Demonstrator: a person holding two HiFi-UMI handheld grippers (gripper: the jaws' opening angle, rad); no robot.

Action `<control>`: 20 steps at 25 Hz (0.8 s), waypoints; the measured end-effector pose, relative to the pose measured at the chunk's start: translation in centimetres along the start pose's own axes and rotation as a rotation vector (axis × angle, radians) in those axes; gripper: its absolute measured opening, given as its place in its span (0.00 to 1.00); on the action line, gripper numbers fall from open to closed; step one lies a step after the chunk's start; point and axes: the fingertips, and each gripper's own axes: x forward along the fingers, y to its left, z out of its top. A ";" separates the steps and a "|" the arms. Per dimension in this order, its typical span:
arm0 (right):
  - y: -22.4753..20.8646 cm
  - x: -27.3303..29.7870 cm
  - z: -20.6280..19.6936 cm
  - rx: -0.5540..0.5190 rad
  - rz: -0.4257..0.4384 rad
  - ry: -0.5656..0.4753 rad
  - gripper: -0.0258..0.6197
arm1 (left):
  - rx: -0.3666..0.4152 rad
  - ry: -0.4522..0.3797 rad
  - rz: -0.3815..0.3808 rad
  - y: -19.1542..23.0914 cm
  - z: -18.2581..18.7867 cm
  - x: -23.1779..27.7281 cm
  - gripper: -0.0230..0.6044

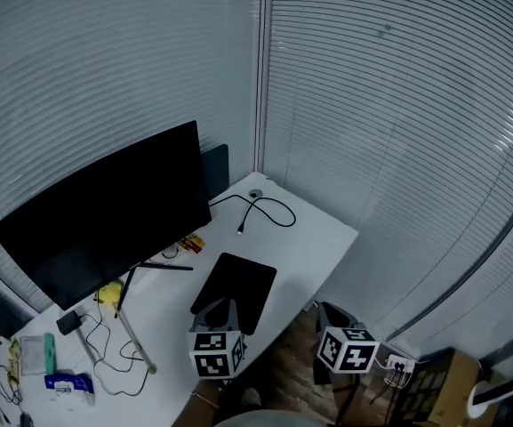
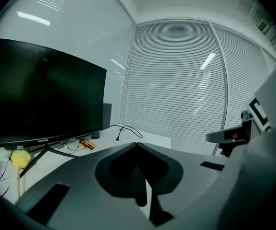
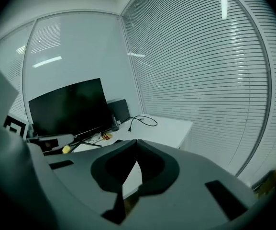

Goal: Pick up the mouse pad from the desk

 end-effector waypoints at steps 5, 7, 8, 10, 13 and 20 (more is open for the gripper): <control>0.9 3.3 2.0 -0.034 0.033 0.007 0.09 | -0.022 -0.005 0.028 2.1 1.0 2.2 0.06; 1.2 4.6 2.7 -0.046 0.041 0.009 0.09 | -0.028 -0.008 0.041 3.0 1.4 3.0 0.06; 1.2 5.1 3.1 -0.051 0.043 0.009 0.09 | -0.030 -0.011 0.045 3.4 1.6 3.4 0.06; 1.3 6.2 3.7 -0.061 0.045 0.011 0.09 | -0.034 -0.017 0.048 3.8 2.0 4.1 0.06; 1.8 7.4 3.9 -0.077 0.057 0.029 0.09 | -0.042 -0.011 0.058 4.4 2.0 4.6 0.06; 2.5 10.0 2.8 -0.076 0.106 0.095 0.09 | -0.063 0.037 0.122 5.6 0.3 4.5 0.06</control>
